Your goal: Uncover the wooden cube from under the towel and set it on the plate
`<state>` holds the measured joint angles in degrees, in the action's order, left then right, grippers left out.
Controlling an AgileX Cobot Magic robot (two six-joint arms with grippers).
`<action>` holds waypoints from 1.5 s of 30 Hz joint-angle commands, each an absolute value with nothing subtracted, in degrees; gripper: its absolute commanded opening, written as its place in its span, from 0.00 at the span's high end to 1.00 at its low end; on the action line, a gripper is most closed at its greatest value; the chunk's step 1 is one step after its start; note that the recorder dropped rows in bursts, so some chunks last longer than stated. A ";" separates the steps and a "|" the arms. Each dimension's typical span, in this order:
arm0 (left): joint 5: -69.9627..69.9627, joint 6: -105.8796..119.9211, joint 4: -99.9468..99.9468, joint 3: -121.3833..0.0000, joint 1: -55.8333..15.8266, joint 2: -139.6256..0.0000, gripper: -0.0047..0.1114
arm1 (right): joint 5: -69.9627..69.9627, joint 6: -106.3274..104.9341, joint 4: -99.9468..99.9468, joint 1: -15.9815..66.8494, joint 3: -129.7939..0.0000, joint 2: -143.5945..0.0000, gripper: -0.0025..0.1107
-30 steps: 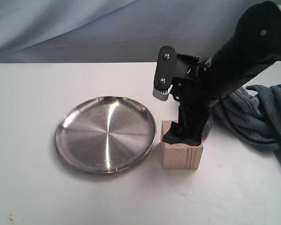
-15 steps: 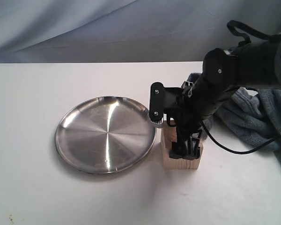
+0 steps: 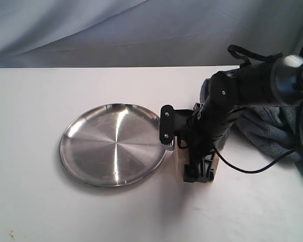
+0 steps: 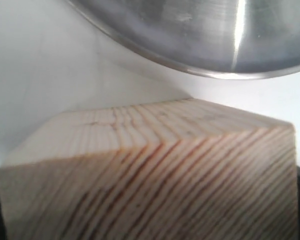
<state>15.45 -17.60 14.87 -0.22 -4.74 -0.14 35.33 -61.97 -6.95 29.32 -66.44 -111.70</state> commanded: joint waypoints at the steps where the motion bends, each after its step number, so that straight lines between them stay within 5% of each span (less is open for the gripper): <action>1: 14.79 -17.56 14.43 0.00 -4.58 0.00 0.96 | 35.22 -61.34 -6.46 29.15 -66.80 -112.40 0.05; 6: 14.79 -17.56 14.43 0.00 -4.58 0.00 0.96 | 35.22 -61.34 -6.46 29.15 -66.80 -112.40 0.13; 30: 14.79 -17.49 14.43 0.00 -4.58 0.00 0.96 | 35.22 -56.36 -6.46 29.15 -66.80 -110.80 0.98; 39: 14.79 -17.60 14.43 0.00 -4.58 0.00 0.96 | 36.85 -49.35 -6.46 29.15 -67.41 -104.44 0.98; 45: 14.79 -17.60 14.43 0.00 -4.58 0.00 0.96 | 51.14 -41.47 -12.27 29.15 -81.55 -104.44 0.98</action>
<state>15.45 -17.60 14.87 -0.22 -4.74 -0.14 46.62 -43.30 -7.97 29.32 -76.03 -105.66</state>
